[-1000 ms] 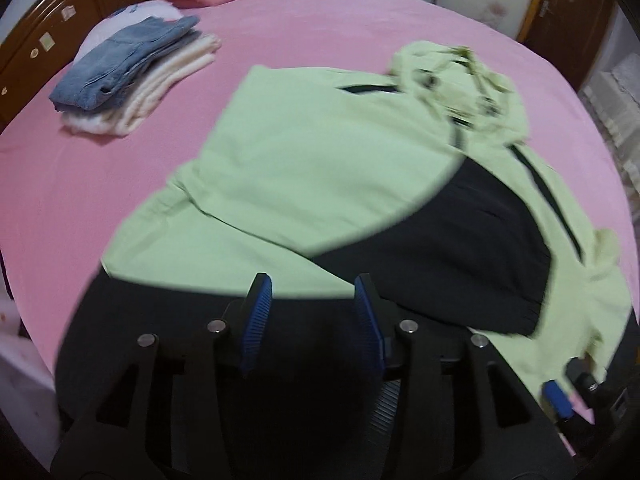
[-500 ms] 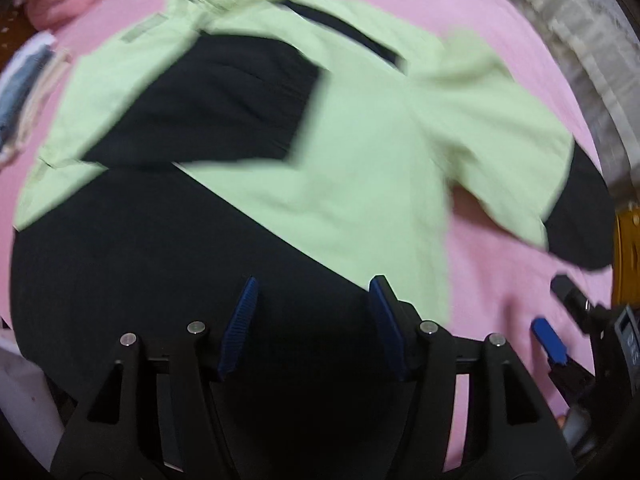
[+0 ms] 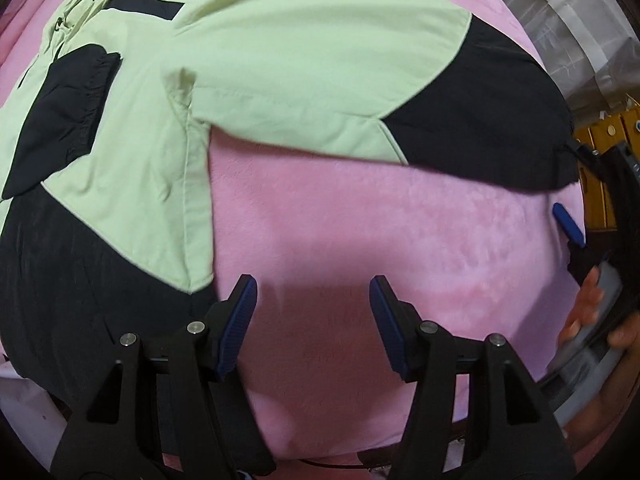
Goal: Fold large clothes
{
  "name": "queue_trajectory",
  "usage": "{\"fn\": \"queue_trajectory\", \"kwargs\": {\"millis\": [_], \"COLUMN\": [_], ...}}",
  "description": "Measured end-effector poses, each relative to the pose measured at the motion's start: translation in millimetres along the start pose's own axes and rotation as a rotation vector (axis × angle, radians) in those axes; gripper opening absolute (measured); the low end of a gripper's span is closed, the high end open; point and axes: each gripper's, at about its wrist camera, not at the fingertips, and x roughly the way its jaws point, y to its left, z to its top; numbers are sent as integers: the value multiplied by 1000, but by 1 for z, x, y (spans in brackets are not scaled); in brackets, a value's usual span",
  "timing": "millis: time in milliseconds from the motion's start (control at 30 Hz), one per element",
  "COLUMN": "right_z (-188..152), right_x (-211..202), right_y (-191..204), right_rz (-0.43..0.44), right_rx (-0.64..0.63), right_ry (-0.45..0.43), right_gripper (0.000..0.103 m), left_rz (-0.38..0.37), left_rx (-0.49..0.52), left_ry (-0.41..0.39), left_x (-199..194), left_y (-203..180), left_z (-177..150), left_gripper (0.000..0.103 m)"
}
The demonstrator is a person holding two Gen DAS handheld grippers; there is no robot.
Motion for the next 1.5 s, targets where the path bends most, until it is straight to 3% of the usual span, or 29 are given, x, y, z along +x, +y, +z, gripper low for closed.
{"fn": "queue_trajectory", "kwargs": {"millis": [200, 367, 533, 700, 867, 1133, 1333, 1500], "right_z": [40, 42, 38, 36, 26, 6, -15, -46], "right_x": [14, 34, 36, 20, -2, -60, -99, -112], "right_y": [2, 16, 5, -5, 6, 45, 103, 170], "right_rz": [-58, -98, -91, -65, -41, 109, 199, 285], "right_rx": [-71, -96, -5, 2, -6, -25, -138, -272], "right_ry": [-81, -129, -160, -143, -182, -283, -337, -318], "right_gripper": [80, 75, 35, 12, 10, 10, 10, 10], "left_rz": [70, 103, 107, 98, 87, 95, 93, 70], "left_rx": [-46, -111, -165, -145, -128, -126, -188, -264], "left_ry": [-4, 3, 6, 4, 10, -6, -40, -60], "left_x": [4, 4, 6, -1, -7, -20, -36, -44], "left_y": [1, 13, 22, 18, 13, 31, 65, 117], "left_z": [25, 37, 42, 38, 22, -4, -24, -44], "left_gripper": [55, 55, 55, 55, 55, 55, 55, 55]}}
